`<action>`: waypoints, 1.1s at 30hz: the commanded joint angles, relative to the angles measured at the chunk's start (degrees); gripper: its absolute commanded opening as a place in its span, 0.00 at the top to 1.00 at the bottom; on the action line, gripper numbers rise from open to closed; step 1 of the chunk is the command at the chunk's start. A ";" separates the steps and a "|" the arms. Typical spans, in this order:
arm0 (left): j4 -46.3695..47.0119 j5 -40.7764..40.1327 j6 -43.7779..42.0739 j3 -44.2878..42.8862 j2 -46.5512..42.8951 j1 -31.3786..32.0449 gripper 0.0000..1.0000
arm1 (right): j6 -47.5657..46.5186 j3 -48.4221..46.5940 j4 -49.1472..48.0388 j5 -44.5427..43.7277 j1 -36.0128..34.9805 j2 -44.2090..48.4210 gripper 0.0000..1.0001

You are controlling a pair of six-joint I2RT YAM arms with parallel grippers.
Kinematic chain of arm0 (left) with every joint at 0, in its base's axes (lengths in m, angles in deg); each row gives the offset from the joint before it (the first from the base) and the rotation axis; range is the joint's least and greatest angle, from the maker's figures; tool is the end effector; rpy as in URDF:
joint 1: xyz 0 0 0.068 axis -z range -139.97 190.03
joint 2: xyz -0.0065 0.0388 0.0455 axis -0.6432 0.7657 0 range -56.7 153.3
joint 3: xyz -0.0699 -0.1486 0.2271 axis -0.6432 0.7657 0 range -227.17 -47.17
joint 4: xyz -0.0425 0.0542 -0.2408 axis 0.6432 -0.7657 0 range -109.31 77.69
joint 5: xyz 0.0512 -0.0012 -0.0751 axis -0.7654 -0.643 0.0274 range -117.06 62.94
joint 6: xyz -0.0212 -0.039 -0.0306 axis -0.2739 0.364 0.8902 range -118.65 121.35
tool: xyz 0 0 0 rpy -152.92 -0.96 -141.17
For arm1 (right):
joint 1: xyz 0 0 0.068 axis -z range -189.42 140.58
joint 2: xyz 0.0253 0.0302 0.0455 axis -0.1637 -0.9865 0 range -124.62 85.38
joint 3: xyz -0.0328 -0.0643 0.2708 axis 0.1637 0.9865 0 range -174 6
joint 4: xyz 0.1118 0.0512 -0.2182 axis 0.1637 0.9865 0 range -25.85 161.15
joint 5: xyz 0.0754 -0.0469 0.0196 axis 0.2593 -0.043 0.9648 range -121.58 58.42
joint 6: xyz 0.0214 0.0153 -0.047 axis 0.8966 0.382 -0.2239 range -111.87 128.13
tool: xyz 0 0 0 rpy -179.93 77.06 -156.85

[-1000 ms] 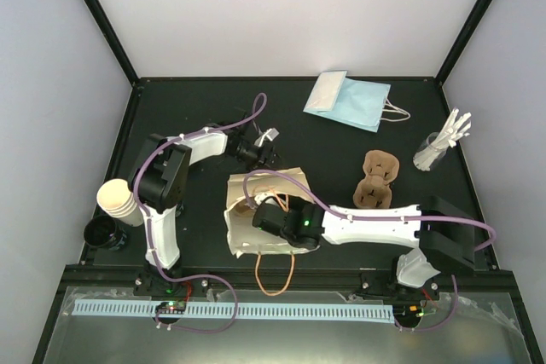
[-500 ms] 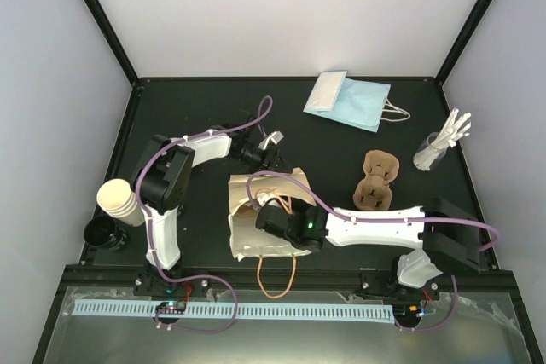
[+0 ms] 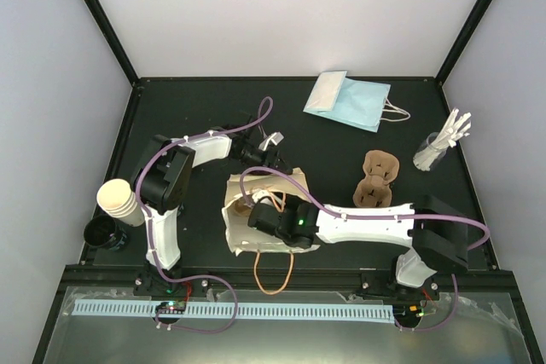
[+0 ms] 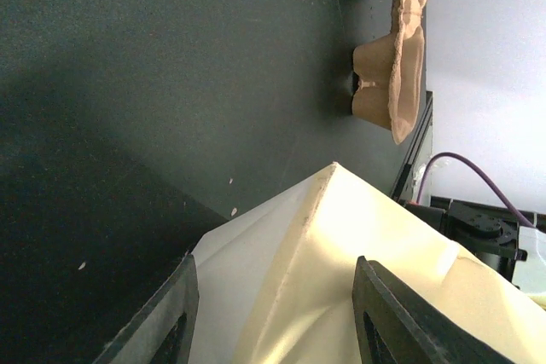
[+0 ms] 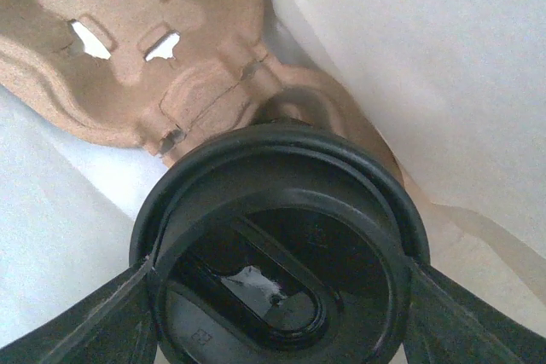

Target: Pack the takeout coffee

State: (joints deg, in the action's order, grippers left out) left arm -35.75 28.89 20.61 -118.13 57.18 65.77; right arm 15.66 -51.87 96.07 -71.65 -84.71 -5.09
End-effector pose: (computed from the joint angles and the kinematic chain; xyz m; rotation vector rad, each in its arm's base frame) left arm 0.3289 -0.1913 0.1609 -0.4522 -2.6797 1.5414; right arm 0.0970 0.2792 0.2186 -1.1463 2.0536 -0.2907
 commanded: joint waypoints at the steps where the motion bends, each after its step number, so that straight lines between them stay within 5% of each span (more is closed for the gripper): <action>1: -1.16 1.46 0.80 1.00 -0.83 2.11 0.49 | -0.52 -0.21 2.49 13.24 0.10 -5.65 0.38; 16: -1.31 1.27 1.03 0.38 -0.49 2.30 0.49 | 7.91 6.74 0.92 17.06 1.46 -1.56 0.38; 33: -1.35 1.28 0.86 0.71 -0.51 2.83 0.49 | 7.36 6.72 -0.80 21.59 2.73 -2.06 0.38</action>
State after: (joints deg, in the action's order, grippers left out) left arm -34.90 28.16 21.49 -117.96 57.18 66.27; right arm 18.75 -48.76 93.27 -68.90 -83.05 -2.30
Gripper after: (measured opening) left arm 0.511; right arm 0.720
